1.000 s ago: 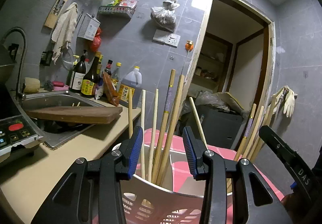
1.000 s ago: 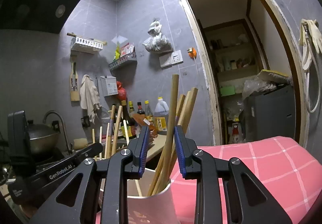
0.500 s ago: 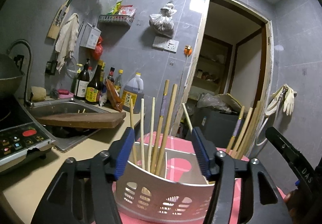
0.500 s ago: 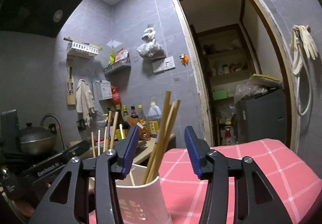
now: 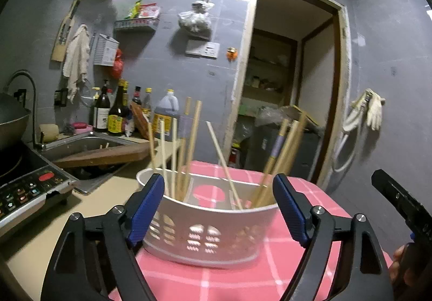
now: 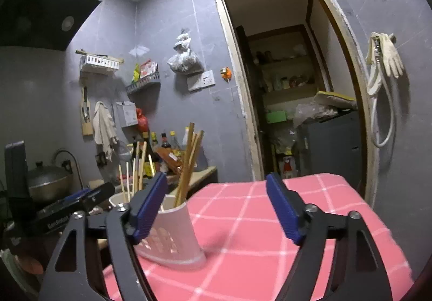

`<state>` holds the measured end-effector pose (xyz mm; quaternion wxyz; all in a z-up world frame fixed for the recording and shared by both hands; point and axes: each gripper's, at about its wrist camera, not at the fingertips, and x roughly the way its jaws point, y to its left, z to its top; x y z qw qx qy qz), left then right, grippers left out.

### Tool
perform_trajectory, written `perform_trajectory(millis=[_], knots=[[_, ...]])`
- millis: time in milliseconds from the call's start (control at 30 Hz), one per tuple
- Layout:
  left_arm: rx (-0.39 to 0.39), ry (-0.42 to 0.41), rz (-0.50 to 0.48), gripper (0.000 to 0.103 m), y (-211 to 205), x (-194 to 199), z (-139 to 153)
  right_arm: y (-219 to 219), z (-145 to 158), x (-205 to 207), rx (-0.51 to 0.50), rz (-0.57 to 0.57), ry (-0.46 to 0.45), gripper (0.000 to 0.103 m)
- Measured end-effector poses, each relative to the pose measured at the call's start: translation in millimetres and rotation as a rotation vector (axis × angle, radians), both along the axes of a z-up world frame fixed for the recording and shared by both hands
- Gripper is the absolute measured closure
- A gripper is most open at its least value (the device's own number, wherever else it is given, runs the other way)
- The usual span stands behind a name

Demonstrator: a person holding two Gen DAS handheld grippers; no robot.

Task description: Organize utensils

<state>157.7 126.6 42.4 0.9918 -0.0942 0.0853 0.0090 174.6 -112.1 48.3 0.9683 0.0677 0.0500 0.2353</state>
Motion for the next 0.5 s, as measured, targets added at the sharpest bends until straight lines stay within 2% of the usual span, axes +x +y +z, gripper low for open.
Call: perform_trajectory(millis=[133, 367, 500], knots=[[0.006, 0.017, -0.031, 0.012, -15, -8, 0, -14, 1, -14, -0.027, -0.022, 0.022, 0.017], [0.015, 0.048, -0.055, 0.007, -31, -25, -5, -39, 5, -43, -0.042, -0.064, 0.054, 0.001], [0.016, 0.059, -0.052, 0.005, -36, -40, -7, -48, 8, -62, -0.055, -0.071, 0.066, 0.000]])
